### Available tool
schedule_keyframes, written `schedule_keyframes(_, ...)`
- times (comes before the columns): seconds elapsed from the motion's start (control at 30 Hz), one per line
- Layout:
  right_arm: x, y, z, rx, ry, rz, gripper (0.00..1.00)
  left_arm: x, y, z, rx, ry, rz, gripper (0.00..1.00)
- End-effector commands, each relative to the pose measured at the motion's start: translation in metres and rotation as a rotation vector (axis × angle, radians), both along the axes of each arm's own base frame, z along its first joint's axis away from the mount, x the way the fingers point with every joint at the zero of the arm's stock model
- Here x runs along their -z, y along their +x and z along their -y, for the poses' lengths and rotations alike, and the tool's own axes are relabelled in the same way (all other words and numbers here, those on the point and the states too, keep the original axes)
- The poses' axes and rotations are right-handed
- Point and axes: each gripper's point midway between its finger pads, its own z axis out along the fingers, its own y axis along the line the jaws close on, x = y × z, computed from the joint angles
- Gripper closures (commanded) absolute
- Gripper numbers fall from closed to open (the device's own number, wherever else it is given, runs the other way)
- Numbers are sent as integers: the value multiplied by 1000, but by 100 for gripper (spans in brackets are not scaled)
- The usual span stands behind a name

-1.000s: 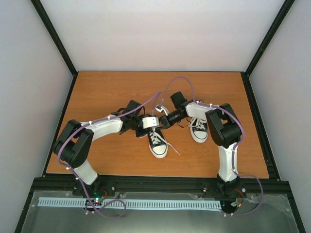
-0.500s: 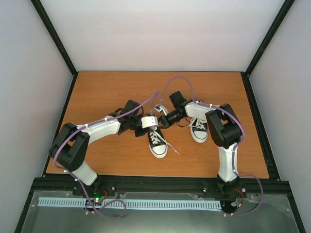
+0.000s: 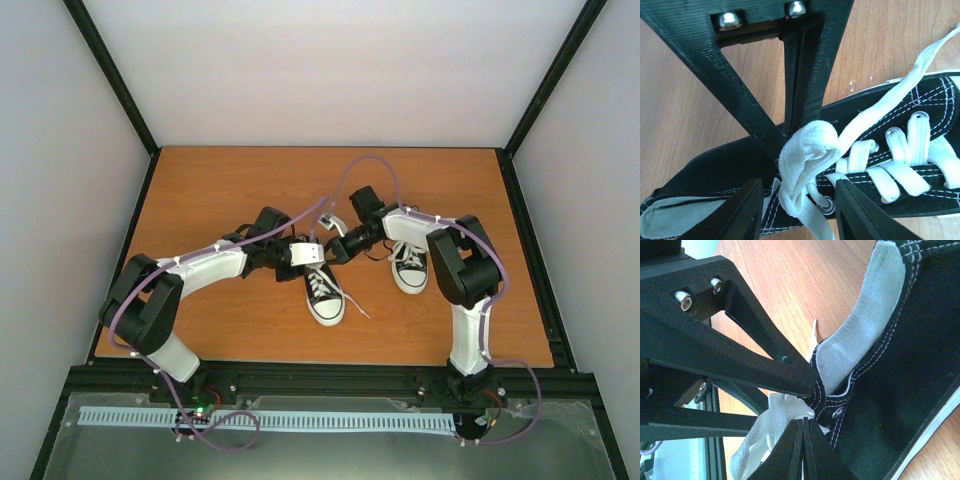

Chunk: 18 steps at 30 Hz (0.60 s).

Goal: Tie the shoes
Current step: Cross the shoelace with the shoelace.

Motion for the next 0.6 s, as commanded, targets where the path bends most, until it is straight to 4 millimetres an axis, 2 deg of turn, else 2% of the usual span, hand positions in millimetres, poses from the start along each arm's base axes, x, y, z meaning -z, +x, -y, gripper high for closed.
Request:
schedule_keyframes(0.0, -20, 5, -1, -2, 19, 59, 97, -6, 7, 7, 21, -21, 37, 58)
schedule_keyframes(0.3, -21, 16, 0, 35, -21, 92, 97, -19, 11, 15, 5, -80, 32, 57)
schedule_keyframes(0.43, -24, 18, -1, 41, -18, 94, 97, -37, 13, 24, 3, -133, 26, 50)
schedule_keyframes(0.57, -21, 15, 1, 39, -21, 79, 97, -46, 8, 31, 26, -155, 25, 50)
